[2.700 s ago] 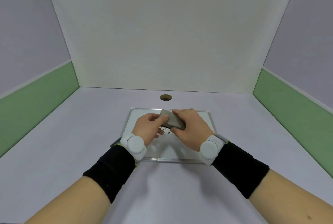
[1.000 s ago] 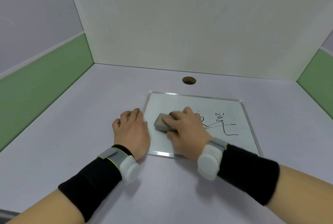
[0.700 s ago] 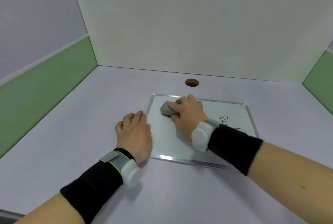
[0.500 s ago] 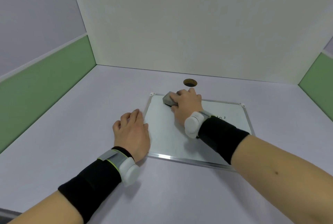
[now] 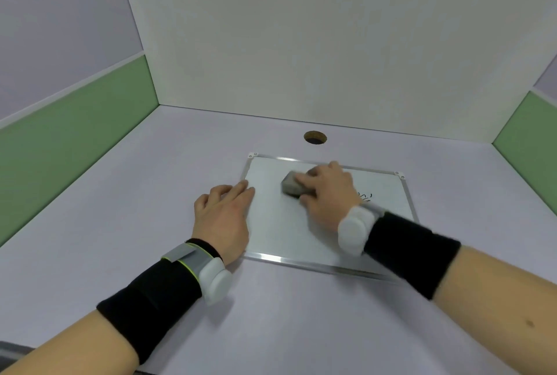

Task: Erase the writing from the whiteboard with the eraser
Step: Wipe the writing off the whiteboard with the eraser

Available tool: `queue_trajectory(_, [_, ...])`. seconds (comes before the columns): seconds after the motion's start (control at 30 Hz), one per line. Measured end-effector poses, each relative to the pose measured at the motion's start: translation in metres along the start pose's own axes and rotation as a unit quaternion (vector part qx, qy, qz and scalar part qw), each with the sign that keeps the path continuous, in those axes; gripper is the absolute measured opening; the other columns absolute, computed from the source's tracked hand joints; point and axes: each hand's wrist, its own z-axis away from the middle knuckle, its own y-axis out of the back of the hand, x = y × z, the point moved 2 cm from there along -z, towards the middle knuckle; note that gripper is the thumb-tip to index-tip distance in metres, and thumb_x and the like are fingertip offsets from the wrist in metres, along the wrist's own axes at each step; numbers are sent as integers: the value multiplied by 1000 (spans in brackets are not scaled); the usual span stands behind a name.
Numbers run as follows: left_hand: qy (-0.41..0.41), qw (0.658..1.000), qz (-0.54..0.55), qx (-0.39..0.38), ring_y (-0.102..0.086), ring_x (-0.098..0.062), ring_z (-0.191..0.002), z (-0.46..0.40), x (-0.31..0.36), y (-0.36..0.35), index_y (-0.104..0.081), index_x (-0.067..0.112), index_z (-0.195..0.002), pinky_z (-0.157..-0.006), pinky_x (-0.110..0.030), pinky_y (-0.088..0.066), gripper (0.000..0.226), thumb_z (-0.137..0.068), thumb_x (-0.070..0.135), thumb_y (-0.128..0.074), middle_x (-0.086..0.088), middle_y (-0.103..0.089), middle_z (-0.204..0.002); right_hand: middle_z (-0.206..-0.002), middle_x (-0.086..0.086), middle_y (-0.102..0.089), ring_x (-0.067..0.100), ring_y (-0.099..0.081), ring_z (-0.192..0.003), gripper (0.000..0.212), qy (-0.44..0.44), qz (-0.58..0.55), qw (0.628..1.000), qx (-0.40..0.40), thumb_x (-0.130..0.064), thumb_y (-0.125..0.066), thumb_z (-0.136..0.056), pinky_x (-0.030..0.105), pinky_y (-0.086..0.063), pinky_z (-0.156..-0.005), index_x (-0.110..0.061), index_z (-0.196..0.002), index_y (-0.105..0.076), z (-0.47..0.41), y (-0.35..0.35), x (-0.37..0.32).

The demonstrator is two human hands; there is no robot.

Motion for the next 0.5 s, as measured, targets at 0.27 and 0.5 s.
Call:
queue_trajectory(0.27, [-8, 999, -35, 4, -33, -24, -131, -1, 4, 3, -46, 24, -135, -95, -39, -15, 59, -78, 10, -44, 8, -43, -149, -118, 3, -57, 28, -39, -107, 17, -64, 37, 997, -22, -27, -52, -90, 41, -36, -87, -24, -106, -57, -10, 9, 12])
queue_trajectory(0.5, [-6, 998, -65, 5, -36, -25, -127, -3, 11, 1, -49, 20, -132, -92, -39, -21, 55, -79, 9, -46, 6, -46, -146, -119, -1, -57, 24, -39, -101, 36, 66, -69, 995, -4, -26, -62, -84, 41, -35, -91, -29, -120, -61, 75, 17, -11])
